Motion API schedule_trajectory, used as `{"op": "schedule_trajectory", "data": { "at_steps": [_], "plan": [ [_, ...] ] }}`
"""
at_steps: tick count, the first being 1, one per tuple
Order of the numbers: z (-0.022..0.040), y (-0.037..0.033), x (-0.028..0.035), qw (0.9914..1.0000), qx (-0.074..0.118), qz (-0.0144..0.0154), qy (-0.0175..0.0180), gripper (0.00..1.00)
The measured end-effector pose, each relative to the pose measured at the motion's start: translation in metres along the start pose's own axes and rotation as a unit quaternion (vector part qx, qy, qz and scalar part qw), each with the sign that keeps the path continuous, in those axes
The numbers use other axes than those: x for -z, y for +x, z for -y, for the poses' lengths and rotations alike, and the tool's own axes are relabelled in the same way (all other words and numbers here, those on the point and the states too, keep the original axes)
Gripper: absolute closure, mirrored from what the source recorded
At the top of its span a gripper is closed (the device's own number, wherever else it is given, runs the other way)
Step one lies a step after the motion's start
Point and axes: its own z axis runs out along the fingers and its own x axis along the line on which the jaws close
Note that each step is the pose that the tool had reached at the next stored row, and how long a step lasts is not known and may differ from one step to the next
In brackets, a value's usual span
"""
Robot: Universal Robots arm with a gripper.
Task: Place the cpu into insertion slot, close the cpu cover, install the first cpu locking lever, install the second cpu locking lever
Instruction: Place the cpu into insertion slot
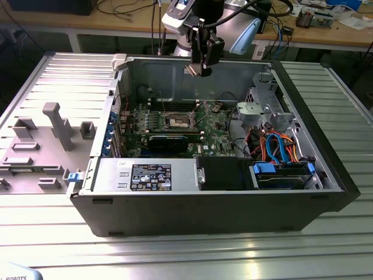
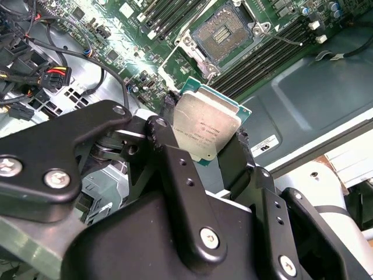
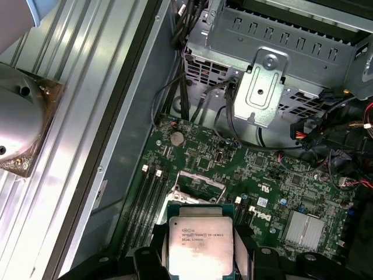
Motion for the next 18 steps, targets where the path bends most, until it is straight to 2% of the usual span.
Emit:
{"op": "schedule_trajectory", "data": {
  "at_steps": [8, 18],
  "plan": [
    [0.0054, 0.0019, 0.0, 1.0, -0.002, 0.0002, -0.0001, 0.46],
    [0.0063, 0.0022, -0.0001, 0.99982, -0.019, 0.0016, -0.0004, 0.46]
  ]
}}
